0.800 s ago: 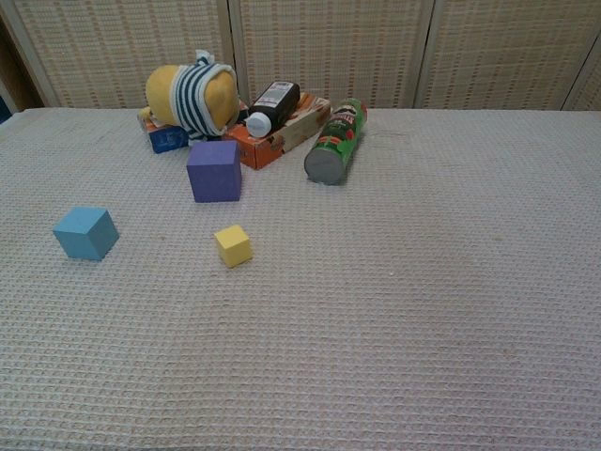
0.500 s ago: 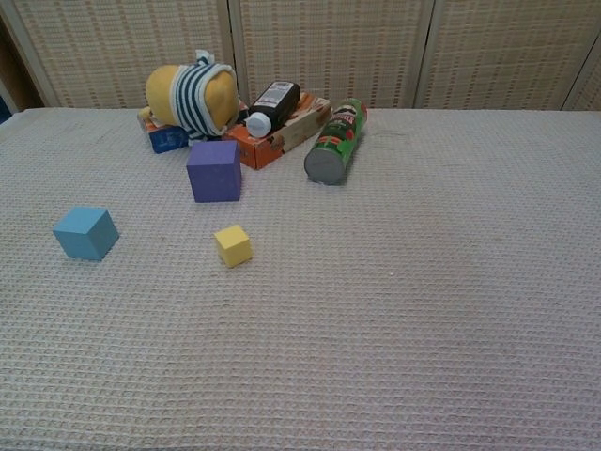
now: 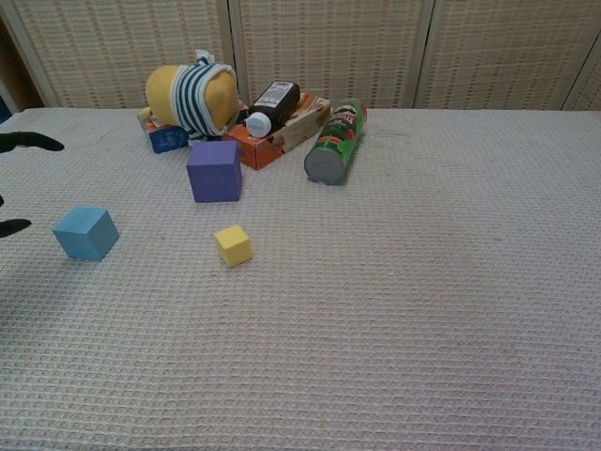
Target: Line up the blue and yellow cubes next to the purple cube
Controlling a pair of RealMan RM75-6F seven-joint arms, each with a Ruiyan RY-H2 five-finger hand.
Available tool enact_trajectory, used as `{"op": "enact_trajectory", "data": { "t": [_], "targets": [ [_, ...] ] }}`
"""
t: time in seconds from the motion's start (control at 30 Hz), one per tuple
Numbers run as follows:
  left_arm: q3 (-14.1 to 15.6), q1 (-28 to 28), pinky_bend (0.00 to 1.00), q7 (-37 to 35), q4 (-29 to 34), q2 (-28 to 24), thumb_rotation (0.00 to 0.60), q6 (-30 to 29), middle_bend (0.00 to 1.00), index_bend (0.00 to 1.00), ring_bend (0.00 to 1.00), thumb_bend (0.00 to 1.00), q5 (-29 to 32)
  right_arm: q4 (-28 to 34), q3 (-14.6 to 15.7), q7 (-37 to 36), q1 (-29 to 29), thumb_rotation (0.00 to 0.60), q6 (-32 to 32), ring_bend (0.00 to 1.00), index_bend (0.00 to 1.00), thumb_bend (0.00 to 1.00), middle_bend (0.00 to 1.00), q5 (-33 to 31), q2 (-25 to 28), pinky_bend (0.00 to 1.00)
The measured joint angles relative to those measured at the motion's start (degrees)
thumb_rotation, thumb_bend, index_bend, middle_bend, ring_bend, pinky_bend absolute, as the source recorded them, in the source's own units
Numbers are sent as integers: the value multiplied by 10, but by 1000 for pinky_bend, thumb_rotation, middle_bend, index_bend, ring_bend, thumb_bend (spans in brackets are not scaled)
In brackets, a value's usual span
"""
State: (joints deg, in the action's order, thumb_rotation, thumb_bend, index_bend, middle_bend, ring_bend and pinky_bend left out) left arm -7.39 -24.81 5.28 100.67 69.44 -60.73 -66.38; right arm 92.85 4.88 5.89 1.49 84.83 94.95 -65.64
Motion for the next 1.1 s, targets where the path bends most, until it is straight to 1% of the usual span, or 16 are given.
{"op": "enact_trajectory", "data": {
  "t": [0.17, 0.27, 0.37, 0.5, 0.7, 0.9, 1.0, 1.1],
  "targets": [
    [-21, -52, 1000, 70, -43, 47, 600, 42, 1000, 118, 1000, 349, 89, -1, -1, -10, -4, 600, -8, 0, 0, 39, 0, -6, 3, 0],
    [-26, -70, 1000, 90, -75, 69, 600, 58, 1000, 118, 1000, 350, 121, -1, -3, -13, -6, 600, -12, 0, 0, 39, 0, -12, 3, 0],
    [-27, -83, 1000, 101, -100, 83, 600, 68, 1000, 118, 1000, 349, 141, -2, -4, -13, -8, 600, -17, 0, 0, 38, 0, -16, 4, 0],
    [-21, -90, 1000, 116, -123, 96, 600, 69, 1000, 132, 1000, 349, 146, 0, -2, -15, -11, 600, -25, 0, 0, 39, 0, -18, 5, 0],
    [-10, -94, 1000, 134, -153, 115, 600, 62, 1000, 226, 1000, 350, 147, 1, -2, -13, -12, 600, -27, 0, 0, 39, 0, -20, 5, 0],
    [-4, -95, 1000, 144, -174, 125, 600, 55, 1000, 287, 1000, 348, 147, 2, 0, -13, -12, 600, -27, 0, 0, 38, 0, -19, 5, 0],
    [-3, -94, 1000, 143, -182, 128, 600, 52, 1000, 336, 1000, 350, 147, 2, 1, -14, -12, 600, -27, 0, 0, 39, 0, -18, 5, 0],
    [-4, -93, 1000, 140, -193, 134, 600, 47, 1000, 407, 1000, 346, 142, 2, 2, -14, -13, 600, -28, 0, 0, 39, 0, -17, 6, 0]
  ]
}}
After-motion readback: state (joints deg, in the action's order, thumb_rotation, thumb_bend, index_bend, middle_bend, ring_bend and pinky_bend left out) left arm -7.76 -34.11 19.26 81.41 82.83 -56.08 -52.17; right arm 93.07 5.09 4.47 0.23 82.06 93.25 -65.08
